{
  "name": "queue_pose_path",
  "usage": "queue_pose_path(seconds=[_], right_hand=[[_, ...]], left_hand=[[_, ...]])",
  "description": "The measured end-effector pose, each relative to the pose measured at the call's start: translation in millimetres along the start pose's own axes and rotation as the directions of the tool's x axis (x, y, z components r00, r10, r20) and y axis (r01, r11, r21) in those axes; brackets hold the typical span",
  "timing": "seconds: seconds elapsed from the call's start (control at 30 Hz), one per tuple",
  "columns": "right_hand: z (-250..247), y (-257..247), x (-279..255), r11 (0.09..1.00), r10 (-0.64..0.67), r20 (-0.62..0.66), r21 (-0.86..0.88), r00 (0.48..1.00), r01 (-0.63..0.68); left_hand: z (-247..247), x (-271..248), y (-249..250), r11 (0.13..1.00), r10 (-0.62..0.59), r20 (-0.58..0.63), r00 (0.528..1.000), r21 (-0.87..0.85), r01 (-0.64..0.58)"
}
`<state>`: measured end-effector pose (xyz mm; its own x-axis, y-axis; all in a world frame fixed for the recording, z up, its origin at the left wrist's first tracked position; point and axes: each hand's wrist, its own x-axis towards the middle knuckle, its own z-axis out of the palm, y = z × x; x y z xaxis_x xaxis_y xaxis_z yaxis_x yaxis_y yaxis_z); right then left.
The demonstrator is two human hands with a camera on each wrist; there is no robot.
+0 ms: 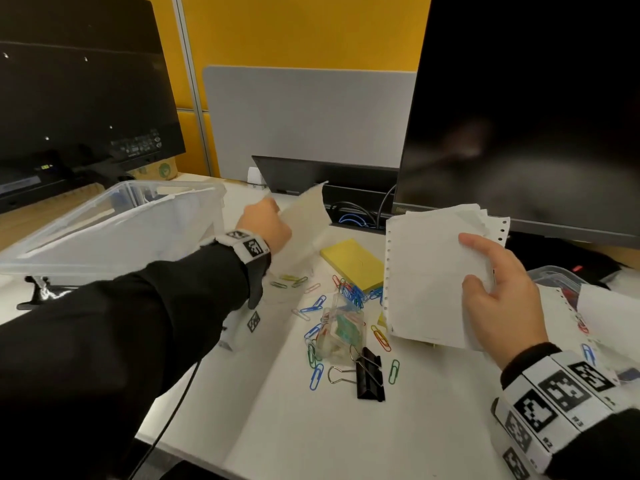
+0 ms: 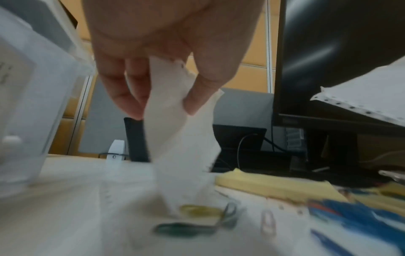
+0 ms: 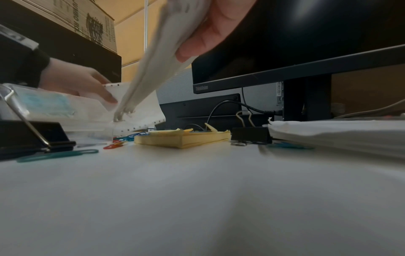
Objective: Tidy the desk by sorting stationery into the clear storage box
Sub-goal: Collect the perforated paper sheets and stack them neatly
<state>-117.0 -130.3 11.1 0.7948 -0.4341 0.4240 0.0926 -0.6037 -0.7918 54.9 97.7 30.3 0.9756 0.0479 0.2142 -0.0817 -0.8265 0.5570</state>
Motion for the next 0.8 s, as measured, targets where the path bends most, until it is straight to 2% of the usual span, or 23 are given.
queue_pose_path(seconds=[0.1,0.17,0.3,0.4,0.47,0.6,0.67,0.8], right_hand=[[-0.9,-2.3,-0.7,1.0,-0.002,0.005,0.0,1.0,0.002],[-1.1,-2.9,-0.8,1.0,-0.011,0.003,0.003,1.0,0.011],[-1.3,-3.9,-1.4,1.0,0.002,0.006,0.012,1.0,-0.002],[-1.2,-4.7,-1.9,1.0,0.01,0.007,0.018,1.0,-0.01],[-1.1,-5.0,-2.0,1.0,0.015,0.008,0.01,1.0,-0.015],[-1.3,-4.7,-1.2,1.0,0.001,0.009,-0.012,1.0,-0.001],[-0.6,-4.5,-1.1,1.0,-0.001,0.009,-0.018,1.0,0.001],[0.0,-4.0,-0.6,1.0,0.012,0.008,-0.01,1.0,-0.012]], left_hand=[[-8.7,7.1,8.4,0.99,-0.044,-0.043,0.998,-0.139,0.037],[-10.5,8.3,8.0,0.987,-0.073,-0.027,0.997,-0.143,0.069],[1.4,5.9,-2.6,0.992,-0.098,0.133,0.986,0.096,0.086],[15.8,4.6,-12.1,0.978,-0.169,0.215,0.962,0.155,0.138],[19.7,9.0,-13.9,0.979,-0.179,0.219,0.959,0.137,0.151],[19.8,21.2,-13.2,0.984,-0.164,0.137,0.977,0.085,0.153],[22.9,24.9,-13.4,0.983,-0.151,0.131,0.98,0.129,0.134],[32.3,28.7,-16.6,0.941,-0.167,0.268,0.949,0.331,0.072]])
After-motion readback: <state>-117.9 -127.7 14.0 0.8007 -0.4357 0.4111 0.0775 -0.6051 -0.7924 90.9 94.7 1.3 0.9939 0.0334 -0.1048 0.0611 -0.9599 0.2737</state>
